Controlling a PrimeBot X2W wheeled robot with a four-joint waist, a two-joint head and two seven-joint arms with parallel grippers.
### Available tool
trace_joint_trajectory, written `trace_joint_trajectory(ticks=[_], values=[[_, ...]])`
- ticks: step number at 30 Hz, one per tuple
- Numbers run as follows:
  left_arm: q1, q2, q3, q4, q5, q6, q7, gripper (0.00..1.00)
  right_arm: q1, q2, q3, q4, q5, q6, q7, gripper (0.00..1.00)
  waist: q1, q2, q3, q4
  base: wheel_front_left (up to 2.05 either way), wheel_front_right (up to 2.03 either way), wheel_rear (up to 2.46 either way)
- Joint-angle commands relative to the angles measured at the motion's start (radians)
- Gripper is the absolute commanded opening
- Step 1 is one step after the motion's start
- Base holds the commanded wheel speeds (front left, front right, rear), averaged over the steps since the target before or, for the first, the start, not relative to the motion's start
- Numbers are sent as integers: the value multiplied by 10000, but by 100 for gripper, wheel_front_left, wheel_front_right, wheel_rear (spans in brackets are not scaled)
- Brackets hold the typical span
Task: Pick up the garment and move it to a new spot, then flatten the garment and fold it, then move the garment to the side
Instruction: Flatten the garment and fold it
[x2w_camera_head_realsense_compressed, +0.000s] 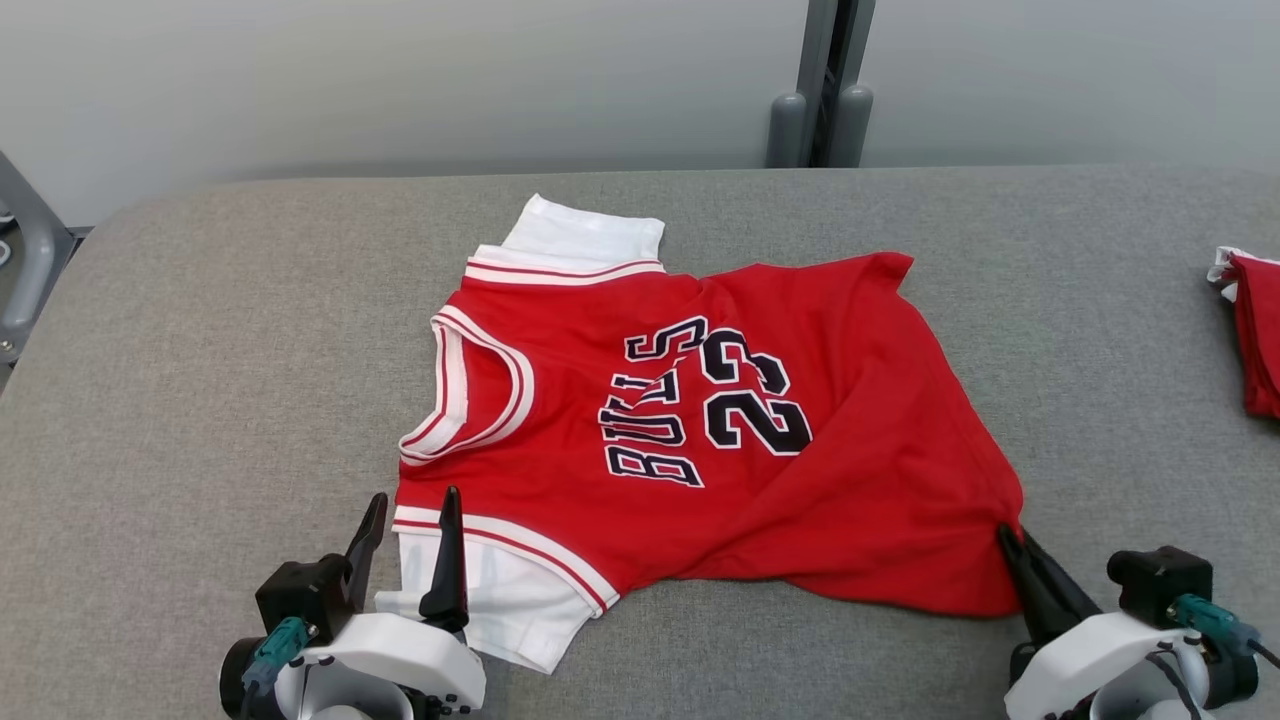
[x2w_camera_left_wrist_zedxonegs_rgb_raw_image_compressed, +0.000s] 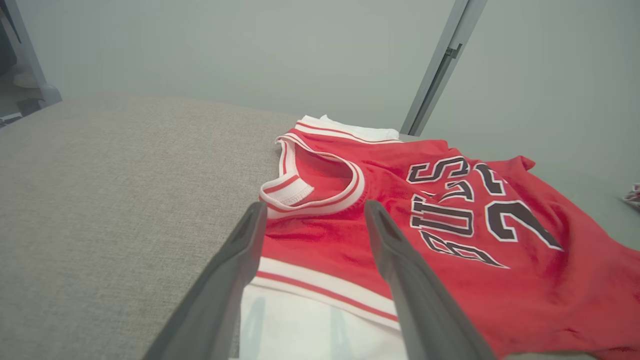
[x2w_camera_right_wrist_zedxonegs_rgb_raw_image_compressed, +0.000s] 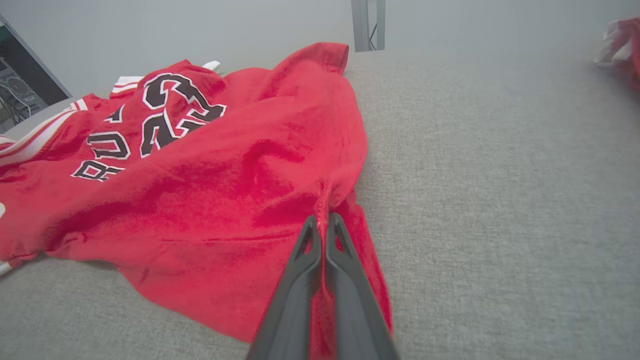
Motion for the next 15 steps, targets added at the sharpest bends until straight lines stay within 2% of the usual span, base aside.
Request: trace_joint_trajectory(ticks=[1,10,15], values=[[-37,45,31,14,-14,31,-39,100,-81,-69,-57,-82,-64,-4,-98,0,0,-1,-20,-8,0,0,0],[193,46,238,222,137,7,-38,100,475,-35,-275,-981,-242,-5,-176,0,0,-1,-245,-60,0,0,0],[417,86,396,826,158,63,-38,100,813,94,-346,-1185,-233,-5,-55,0,0,-1,-379,-64,0,0,0]])
